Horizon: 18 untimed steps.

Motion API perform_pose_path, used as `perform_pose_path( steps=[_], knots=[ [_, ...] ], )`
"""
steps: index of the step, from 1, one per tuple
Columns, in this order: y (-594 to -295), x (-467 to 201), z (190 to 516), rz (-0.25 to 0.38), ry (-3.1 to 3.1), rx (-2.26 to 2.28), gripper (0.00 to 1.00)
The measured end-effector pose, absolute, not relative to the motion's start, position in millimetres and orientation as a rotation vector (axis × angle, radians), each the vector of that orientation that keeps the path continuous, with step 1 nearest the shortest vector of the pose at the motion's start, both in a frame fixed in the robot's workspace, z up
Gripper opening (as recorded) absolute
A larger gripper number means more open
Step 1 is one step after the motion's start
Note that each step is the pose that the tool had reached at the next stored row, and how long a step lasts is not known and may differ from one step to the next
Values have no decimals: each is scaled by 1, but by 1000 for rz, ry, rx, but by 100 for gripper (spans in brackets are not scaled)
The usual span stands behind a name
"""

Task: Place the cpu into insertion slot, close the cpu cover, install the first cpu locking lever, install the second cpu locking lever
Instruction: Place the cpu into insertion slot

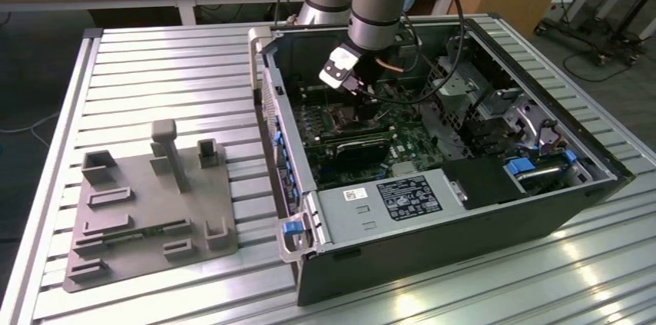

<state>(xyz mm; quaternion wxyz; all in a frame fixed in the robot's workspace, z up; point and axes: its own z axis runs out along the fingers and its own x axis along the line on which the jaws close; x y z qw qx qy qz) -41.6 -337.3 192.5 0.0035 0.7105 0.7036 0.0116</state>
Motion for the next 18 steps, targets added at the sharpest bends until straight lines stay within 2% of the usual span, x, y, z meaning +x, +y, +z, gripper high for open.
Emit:
perform_pose_path(
  steps=[10,12,13,18],
  knots=[
    [-337,-42,192,36,2205,2227,61],
    [-337,-42,192,36,2205,2227,60],
    [-337,-41,192,36,2206,2227,54],
    [-337,-41,192,36,2206,2227,54]
  ],
)
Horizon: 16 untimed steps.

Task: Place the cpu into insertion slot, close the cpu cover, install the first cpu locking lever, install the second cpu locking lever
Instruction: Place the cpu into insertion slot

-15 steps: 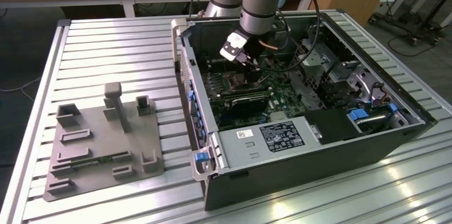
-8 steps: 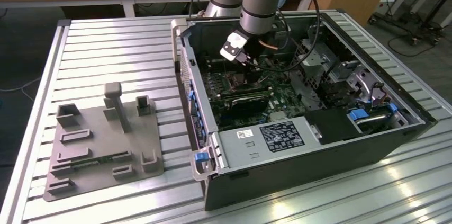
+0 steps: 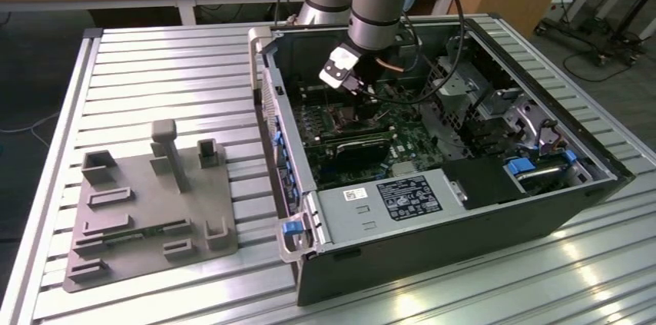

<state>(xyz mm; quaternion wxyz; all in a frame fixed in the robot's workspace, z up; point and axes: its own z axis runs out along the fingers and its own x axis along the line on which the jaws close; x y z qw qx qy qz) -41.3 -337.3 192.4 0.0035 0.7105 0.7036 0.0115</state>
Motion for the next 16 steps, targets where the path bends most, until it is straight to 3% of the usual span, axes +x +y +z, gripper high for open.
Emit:
perform_pose_path(
  steps=[16],
  knots=[
    [-337,-40,192,36,2205,2227,54]
  ],
)
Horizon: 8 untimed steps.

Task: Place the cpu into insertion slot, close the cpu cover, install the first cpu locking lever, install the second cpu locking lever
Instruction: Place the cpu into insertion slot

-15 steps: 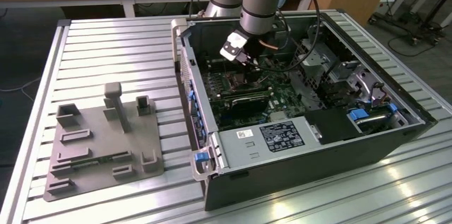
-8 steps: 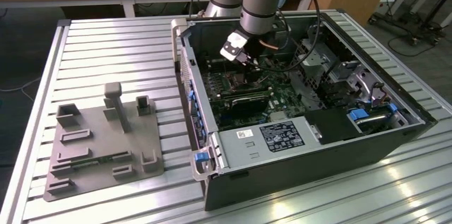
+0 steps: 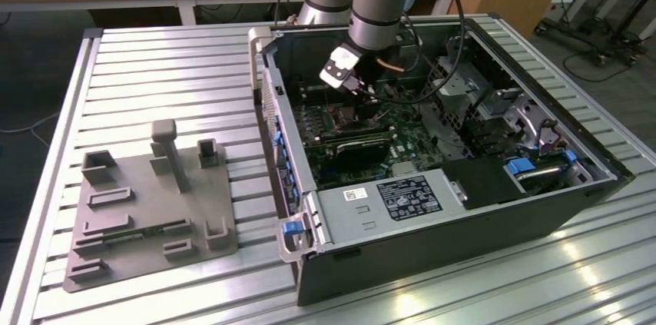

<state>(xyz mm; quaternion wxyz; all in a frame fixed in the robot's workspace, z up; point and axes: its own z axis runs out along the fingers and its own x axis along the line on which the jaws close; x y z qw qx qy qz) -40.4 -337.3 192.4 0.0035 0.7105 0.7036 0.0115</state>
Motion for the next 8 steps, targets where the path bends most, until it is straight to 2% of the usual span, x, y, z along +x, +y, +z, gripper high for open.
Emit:
perform_pose_path(
  steps=[5,6,8],
  knots=[
    [-337,-40,192,37,2206,2227,55],
    [-337,-40,192,37,2206,2227,61],
    [-337,-40,192,36,2206,2227,61]
  ],
)
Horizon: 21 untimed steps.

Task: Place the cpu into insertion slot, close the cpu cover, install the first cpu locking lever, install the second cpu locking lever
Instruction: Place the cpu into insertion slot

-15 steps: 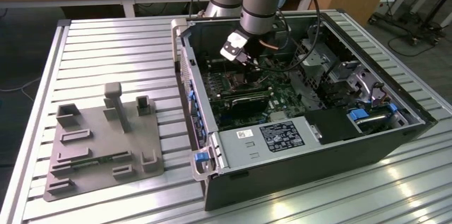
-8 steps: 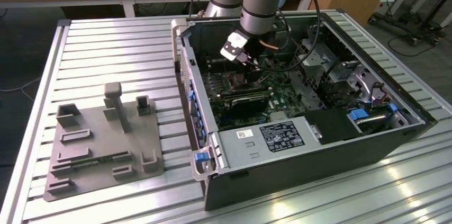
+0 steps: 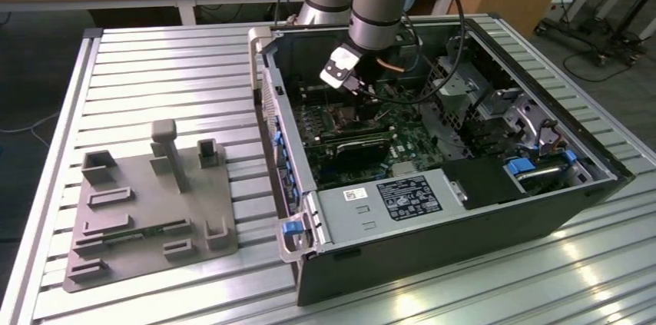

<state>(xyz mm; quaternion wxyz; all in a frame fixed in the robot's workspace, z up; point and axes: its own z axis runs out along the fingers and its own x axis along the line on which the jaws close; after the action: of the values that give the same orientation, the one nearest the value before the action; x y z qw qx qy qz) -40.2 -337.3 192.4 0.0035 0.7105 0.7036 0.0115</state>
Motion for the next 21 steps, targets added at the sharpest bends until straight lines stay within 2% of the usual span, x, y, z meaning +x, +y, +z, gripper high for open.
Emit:
perform_pose_path(
  steps=[21],
  knots=[
    [-337,-40,209,36,2206,2227,61]
  ],
)
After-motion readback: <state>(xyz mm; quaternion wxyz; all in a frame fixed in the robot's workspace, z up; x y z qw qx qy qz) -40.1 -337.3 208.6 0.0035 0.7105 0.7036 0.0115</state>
